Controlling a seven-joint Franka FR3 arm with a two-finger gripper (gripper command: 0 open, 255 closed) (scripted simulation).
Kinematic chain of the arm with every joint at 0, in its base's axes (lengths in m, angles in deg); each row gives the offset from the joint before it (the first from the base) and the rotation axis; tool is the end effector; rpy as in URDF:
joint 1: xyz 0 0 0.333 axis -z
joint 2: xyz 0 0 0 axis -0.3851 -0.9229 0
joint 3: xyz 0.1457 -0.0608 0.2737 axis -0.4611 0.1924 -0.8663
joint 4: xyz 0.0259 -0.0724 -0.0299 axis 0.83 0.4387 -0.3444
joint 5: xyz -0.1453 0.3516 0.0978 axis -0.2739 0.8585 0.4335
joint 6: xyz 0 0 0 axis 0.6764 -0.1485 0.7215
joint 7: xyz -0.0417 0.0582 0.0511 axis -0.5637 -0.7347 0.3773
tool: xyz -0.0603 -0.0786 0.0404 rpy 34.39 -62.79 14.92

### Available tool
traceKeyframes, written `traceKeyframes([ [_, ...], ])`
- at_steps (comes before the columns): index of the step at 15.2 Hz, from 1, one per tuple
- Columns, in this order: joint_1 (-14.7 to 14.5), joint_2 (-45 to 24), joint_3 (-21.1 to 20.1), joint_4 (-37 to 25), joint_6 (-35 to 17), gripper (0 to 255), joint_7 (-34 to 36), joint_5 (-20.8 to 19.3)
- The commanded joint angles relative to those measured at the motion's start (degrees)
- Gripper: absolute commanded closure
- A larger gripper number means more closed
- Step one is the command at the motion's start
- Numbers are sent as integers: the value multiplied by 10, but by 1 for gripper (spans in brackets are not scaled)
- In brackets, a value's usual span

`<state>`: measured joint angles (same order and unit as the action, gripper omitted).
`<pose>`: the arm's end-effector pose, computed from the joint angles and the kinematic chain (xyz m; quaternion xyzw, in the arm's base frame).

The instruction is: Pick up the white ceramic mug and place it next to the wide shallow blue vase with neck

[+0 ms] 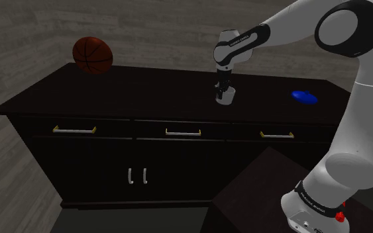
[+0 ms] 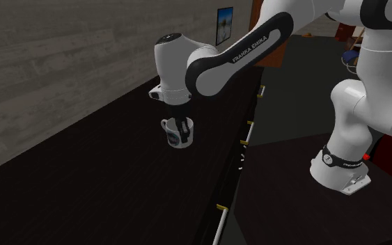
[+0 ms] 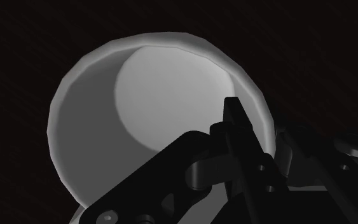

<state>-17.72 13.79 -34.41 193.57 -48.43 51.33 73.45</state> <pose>0.5922 -0.1458 0.3522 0.9982 0.0295 -0.0453 0.0277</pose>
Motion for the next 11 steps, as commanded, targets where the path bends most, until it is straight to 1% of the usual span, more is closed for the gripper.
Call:
traceKeyframes([
  [1,0,0,0,0,0,255,0,0],
  [11,-2,31,1,-38,68,255,-1,-4],
])
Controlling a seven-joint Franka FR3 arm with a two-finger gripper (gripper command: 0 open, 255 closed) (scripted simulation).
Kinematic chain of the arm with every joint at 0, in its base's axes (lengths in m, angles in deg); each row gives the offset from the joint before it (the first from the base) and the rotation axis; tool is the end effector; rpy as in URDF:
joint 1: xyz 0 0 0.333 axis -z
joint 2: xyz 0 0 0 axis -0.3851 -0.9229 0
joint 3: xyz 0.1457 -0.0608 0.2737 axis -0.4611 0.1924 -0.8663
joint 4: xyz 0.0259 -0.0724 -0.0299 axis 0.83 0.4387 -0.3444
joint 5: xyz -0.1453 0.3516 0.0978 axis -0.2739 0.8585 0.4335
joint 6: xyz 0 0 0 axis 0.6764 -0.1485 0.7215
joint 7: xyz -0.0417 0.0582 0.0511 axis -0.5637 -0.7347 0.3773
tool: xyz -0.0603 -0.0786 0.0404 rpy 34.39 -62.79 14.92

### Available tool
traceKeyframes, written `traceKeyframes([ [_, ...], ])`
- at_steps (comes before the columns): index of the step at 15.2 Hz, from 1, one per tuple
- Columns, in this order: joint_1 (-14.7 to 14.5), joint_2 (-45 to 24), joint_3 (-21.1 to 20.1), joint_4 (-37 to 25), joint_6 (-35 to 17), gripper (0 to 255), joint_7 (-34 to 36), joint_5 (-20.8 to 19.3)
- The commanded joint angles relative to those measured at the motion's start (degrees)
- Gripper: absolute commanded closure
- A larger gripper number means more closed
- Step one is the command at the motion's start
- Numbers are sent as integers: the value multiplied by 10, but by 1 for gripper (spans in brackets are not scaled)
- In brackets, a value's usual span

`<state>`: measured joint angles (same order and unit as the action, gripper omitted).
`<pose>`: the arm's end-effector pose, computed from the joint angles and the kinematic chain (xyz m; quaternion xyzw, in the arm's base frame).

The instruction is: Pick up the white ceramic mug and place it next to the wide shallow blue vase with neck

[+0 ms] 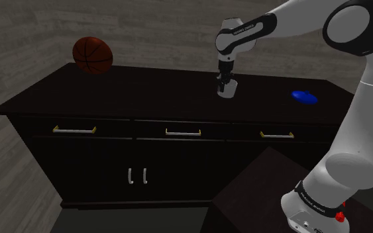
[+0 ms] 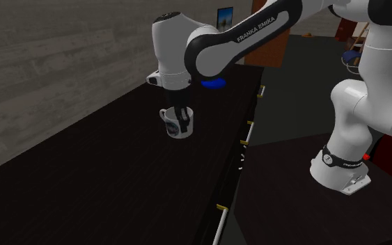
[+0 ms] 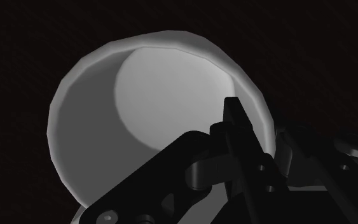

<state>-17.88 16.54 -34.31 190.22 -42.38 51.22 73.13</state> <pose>0.5925 -0.1456 0.3991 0.9982 0.0296 -0.0451 0.0277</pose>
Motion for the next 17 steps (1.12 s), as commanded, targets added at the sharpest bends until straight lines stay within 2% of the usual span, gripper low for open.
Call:
traceKeyframes([
  [1,0,6,0,-9,15,255,0,-1],
  [17,-1,30,1,-101,131,255,-5,-3],
])
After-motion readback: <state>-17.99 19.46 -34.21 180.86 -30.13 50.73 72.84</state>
